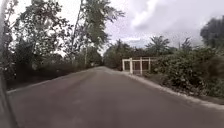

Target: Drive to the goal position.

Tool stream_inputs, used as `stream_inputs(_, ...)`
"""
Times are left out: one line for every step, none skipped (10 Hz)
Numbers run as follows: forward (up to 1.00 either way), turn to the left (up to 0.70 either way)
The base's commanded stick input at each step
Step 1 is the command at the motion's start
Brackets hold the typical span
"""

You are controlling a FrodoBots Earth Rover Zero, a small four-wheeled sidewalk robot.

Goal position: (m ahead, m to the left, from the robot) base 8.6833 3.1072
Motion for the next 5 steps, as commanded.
stream_inputs(0.7, 0.0)
stream_inputs(0.7, 0.0)
stream_inputs(0.7, 0.0)
stream_inputs(0.7, 0.0)
stream_inputs(0.7, 0.0)
